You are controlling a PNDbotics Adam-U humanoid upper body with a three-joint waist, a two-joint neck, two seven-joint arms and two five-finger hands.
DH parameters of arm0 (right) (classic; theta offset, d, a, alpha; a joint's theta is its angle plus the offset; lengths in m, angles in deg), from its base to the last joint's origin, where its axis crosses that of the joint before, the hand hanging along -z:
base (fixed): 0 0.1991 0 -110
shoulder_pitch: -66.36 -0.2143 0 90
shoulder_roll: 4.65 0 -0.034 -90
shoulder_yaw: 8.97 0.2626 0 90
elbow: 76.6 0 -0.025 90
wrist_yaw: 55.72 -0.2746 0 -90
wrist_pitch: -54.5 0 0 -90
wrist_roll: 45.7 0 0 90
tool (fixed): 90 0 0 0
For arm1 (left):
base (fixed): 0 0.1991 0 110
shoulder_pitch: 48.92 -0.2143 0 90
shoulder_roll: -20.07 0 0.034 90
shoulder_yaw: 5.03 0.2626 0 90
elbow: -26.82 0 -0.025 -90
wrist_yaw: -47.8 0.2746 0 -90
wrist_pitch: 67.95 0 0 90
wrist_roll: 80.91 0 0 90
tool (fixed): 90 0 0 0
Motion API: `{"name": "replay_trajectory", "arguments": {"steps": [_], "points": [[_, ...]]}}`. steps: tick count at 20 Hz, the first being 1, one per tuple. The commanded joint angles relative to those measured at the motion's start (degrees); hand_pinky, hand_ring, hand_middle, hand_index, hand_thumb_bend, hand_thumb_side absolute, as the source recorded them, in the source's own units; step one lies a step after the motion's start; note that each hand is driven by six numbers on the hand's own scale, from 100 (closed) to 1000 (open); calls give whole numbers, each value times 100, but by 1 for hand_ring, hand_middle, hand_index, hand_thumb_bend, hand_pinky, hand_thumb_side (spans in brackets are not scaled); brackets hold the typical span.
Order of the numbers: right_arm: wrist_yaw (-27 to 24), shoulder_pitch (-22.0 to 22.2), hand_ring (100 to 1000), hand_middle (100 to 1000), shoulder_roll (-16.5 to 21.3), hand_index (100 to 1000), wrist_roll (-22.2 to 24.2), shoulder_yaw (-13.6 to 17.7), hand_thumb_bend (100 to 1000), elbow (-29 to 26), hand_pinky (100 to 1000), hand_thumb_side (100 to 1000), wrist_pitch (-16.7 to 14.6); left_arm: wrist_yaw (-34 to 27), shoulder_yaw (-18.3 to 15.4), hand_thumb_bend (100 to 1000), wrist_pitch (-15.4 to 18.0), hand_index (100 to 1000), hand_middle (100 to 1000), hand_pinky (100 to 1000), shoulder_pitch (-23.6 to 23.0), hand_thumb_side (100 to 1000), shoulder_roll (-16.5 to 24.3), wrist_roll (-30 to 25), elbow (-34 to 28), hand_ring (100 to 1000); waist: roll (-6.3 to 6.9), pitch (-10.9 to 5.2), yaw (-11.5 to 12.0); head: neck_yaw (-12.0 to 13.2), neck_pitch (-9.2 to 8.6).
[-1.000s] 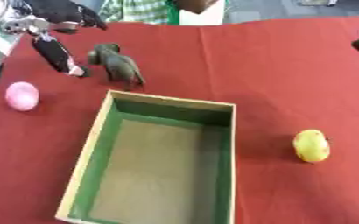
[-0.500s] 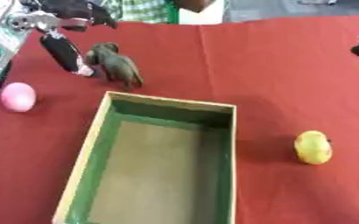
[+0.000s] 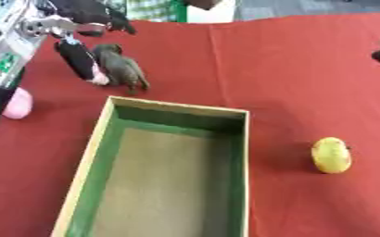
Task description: Pick up objects on the table and place them in the box.
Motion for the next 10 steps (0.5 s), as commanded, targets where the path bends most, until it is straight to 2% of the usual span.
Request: {"name": "replay_trajectory", "arguments": {"steps": [1,10], "points": [[42,-70,844,743,54,893,1,12,100,-91,902,1000,11,73,19,564,240,1000,959,721,137,490,26,-258,117,874,-4,-94,-30,94,-9],[8,-101,844,739,10,892,-11,-9,100,-91,904,1000,18,727,-34,499,265,1000,951,708,134,424,-116,-260,655,868,17,-28,-147,212,-42]]}}
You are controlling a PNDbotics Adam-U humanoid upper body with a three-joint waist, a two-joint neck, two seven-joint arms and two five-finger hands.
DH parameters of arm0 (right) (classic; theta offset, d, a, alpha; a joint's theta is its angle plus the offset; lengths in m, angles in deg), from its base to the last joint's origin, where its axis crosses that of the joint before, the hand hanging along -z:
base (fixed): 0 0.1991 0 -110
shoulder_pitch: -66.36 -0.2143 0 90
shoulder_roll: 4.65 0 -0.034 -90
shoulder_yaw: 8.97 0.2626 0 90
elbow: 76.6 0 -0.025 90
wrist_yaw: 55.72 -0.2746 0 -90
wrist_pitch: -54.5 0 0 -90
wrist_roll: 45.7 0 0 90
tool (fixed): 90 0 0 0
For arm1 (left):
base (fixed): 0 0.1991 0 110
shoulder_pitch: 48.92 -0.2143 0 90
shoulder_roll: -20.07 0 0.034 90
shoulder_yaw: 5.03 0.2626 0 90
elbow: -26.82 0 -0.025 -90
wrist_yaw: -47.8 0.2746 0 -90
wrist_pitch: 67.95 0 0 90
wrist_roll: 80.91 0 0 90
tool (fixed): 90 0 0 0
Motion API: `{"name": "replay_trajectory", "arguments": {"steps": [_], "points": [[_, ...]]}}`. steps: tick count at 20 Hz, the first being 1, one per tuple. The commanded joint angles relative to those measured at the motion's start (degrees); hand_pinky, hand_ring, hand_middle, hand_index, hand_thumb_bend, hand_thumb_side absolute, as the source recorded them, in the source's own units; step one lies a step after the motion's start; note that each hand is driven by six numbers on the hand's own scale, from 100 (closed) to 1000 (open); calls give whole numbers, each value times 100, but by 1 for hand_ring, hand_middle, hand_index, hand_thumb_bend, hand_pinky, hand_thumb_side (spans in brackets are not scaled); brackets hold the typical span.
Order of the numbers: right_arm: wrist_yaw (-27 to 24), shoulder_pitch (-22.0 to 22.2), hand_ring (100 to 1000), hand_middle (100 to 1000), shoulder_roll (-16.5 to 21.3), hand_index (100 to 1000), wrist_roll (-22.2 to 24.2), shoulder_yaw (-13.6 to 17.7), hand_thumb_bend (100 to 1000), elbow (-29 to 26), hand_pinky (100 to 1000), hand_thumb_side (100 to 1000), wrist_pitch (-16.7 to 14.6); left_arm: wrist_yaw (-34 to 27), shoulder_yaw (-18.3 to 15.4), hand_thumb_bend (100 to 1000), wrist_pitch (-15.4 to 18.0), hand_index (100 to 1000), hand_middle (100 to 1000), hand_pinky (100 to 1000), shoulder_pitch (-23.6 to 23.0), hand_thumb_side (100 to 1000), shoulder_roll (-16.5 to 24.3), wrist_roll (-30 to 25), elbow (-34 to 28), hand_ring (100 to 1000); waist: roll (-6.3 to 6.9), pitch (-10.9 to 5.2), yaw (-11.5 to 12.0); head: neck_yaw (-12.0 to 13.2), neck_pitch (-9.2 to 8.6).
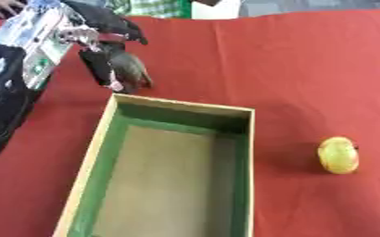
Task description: Pick up objects on the table and place them in the box.
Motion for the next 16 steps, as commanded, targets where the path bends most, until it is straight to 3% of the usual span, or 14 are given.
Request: {"name": "replay_trajectory", "arguments": {"steps": [1,6,12,16], "points": [[-1,-54,844,739,60,892,-22,17,100,-91,904,1000,7,253,-99,485,274,1000,948,706,123,414,47,-260,129,865,-9,-89,-10,21,-39],[-15,-64,844,737,30,891,-17,3,100,-91,905,1000,15,424,-148,424,307,1000,938,699,128,370,-23,-260,329,858,5,-68,-32,9,-53],[-40,-53,844,735,-23,891,-28,3,100,-91,906,1000,24,653,-238,262,359,1000,910,672,148,255,-127,-260,431,842,-5,-53,-86,8,-69],[-29,-16,845,734,-26,891,-72,46,100,-91,906,1000,42,719,-292,227,310,918,796,630,148,227,-157,-259,512,796,-22,-40,-112,11,-66]]}}
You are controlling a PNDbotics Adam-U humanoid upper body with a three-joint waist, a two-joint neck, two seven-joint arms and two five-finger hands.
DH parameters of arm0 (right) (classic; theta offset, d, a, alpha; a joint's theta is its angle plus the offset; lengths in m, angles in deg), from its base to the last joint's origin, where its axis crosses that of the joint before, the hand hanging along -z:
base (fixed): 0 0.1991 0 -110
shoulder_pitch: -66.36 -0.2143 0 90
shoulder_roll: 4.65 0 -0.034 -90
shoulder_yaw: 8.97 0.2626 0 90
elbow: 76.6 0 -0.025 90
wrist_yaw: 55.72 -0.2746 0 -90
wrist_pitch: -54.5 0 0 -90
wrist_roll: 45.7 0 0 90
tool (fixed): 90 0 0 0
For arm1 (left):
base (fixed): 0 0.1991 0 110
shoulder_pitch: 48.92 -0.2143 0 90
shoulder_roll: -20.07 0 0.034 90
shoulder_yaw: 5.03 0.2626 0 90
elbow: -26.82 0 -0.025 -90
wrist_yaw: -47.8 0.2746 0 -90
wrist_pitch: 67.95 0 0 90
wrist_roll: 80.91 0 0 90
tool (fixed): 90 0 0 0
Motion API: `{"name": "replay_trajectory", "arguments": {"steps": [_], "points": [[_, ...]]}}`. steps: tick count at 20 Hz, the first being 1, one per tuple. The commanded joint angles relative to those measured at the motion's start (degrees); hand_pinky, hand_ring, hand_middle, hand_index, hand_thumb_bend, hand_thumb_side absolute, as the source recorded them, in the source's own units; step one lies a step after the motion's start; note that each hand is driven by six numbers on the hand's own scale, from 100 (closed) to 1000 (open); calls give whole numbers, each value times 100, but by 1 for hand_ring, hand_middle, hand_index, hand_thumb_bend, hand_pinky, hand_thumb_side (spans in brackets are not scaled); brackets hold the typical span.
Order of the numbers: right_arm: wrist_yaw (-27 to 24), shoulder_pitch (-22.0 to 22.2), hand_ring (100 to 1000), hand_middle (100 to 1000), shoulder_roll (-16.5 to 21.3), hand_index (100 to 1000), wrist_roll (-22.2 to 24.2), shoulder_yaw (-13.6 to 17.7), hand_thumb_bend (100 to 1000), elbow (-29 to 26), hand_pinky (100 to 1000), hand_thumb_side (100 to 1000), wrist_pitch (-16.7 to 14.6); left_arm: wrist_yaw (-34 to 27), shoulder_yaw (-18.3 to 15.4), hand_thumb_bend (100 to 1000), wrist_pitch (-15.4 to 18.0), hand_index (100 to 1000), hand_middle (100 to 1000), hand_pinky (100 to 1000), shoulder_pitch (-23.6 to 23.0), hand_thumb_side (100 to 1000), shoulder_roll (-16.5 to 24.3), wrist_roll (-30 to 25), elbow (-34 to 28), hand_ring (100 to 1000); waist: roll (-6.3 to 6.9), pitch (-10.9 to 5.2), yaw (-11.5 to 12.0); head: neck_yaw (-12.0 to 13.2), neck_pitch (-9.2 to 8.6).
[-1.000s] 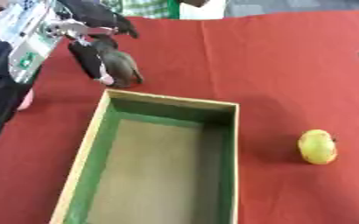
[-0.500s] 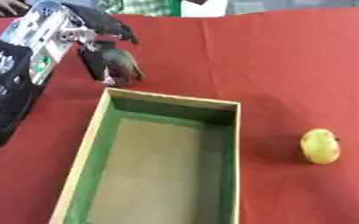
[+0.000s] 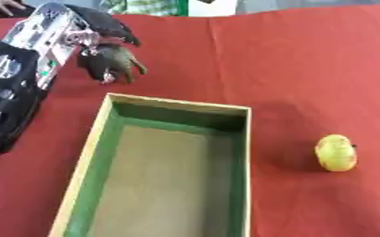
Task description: Pick up objects on the table and place them in the box.
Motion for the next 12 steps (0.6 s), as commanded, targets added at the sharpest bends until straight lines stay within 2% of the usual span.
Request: {"name": "replay_trajectory", "arguments": {"steps": [1,3,4,5,6,8,10,11,12], "points": [[-7,-13,845,734,72,891,-52,81,100,-91,907,1000,9,67,-72,216,248,882,759,616,62,225,1,-306,96,778,-36,-82,-17,3,-58],[-26,1,847,734,62,892,-69,87,100,-91,909,1000,12,36,-98,161,199,739,603,566,60,214,-26,-306,161,691,-39,-84,-20,-10,-55],[-37,7,847,735,56,892,-72,87,100,-91,909,1000,13,-16,-116,100,165,670,551,530,65,183,-41,-285,179,651,-39,-86,-20,-13,-51],[-46,12,848,735,52,893,-72,87,100,-91,910,1000,13,-70,-126,100,133,582,486,470,71,131,-50,-225,175,601,-40,-89,-21,-15,-47],[-55,17,848,735,46,893,-71,88,100,-91,910,1000,13,-120,-133,100,114,553,462,443,79,132,-57,-90,140,577,-42,-91,-21,-16,-44],[-72,27,848,734,38,893,-73,90,100,-91,911,1000,17,-173,-129,100,99,432,343,333,90,325,-54,277,65,487,-44,-99,-27,-16,-36],[-92,34,848,732,28,892,-86,95,100,-91,911,1000,20,-49,-105,100,123,346,277,304,90,379,-37,792,-38,438,-45,-106,-38,-16,-35],[-103,37,848,732,24,892,-92,96,100,-91,911,1000,23,32,-97,100,144,346,277,304,85,322,-38,1013,-41,438,-44,-109,-42,-16,-30],[-114,39,848,730,20,892,-98,96,100,-91,912,1000,23,131,-84,100,179,291,237,289,90,290,-37,1199,-40,401,-42,-114,-45,-13,-27]]}}
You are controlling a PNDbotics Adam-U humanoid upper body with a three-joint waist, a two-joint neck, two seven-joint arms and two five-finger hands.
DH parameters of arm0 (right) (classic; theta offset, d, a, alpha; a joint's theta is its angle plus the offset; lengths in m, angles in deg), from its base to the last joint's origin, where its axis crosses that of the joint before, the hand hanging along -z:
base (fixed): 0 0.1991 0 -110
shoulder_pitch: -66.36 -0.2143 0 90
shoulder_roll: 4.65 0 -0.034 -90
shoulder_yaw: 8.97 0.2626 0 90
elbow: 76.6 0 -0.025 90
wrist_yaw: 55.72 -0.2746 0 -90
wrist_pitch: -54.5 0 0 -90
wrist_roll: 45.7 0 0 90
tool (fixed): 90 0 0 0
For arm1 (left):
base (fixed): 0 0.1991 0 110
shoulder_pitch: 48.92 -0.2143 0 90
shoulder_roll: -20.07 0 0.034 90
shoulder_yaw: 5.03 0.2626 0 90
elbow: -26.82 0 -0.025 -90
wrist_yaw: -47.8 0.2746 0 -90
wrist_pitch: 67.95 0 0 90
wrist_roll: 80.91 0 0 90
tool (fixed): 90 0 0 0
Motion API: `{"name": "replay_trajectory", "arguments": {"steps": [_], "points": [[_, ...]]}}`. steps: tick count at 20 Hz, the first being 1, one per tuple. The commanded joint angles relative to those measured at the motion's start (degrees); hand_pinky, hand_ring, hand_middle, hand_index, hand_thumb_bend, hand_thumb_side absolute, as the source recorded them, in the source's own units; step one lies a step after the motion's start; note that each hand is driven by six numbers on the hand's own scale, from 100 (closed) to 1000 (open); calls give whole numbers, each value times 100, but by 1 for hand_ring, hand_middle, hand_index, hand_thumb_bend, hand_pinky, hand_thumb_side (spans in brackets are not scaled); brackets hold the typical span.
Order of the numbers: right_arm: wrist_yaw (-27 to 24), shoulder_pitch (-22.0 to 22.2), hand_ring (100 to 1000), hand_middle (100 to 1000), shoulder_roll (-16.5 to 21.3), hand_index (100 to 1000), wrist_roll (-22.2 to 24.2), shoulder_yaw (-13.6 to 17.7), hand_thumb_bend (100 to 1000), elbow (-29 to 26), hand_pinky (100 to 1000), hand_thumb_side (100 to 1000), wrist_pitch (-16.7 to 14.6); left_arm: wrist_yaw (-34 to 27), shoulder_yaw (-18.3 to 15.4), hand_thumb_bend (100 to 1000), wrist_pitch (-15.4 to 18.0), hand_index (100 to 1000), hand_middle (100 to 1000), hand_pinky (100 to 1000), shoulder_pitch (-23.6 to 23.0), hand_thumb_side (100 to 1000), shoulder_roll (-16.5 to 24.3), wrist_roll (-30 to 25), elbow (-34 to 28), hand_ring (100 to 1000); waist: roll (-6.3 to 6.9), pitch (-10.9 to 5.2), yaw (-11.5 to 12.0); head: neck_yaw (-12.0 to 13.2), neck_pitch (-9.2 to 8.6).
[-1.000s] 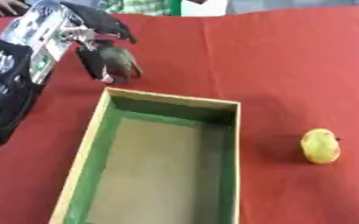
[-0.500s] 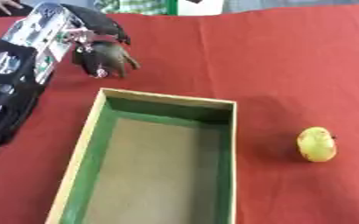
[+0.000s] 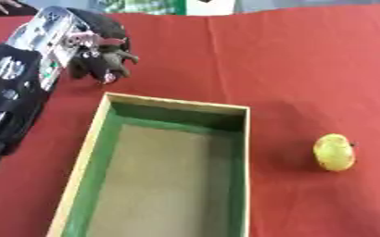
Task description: Pick up objects on the table and place them in the box.
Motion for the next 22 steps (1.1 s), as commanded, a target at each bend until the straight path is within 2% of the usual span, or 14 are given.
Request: {"name": "replay_trajectory", "arguments": {"steps": [1,5,12,16,22], "points": [[-63,-15,848,730,63,892,-41,62,100,-91,912,1000,5,251,5,100,102,255,217,277,97,295,63,568,-102,384,-19,-127,-12,-7,-27],[-91,-12,847,728,51,891,-51,62,100,-91,913,1000,9,566,-5,100,246,200,175,245,101,304,41,893,-27,350,-8,-142,-17,-17,-21],[-108,6,847,727,42,892,-58,69,100,-91,912,1000,21,877,-17,100,375,158,114,173,135,251,67,1008,-94,269,15,-188,-14,-55,11],[-120,23,847,726,40,892,-69,79,100,-91,912,1000,29,1052,4,100,485,147,100,161,177,173,126,822,-281,249,26,-234,7,-112,46],[-144,54,847,725,42,892,-84,91,100,-91,912,1000,42,815,52,100,586,146,100,164,256,171,274,266,-853,241,46,-321,59,-196,114]]}}
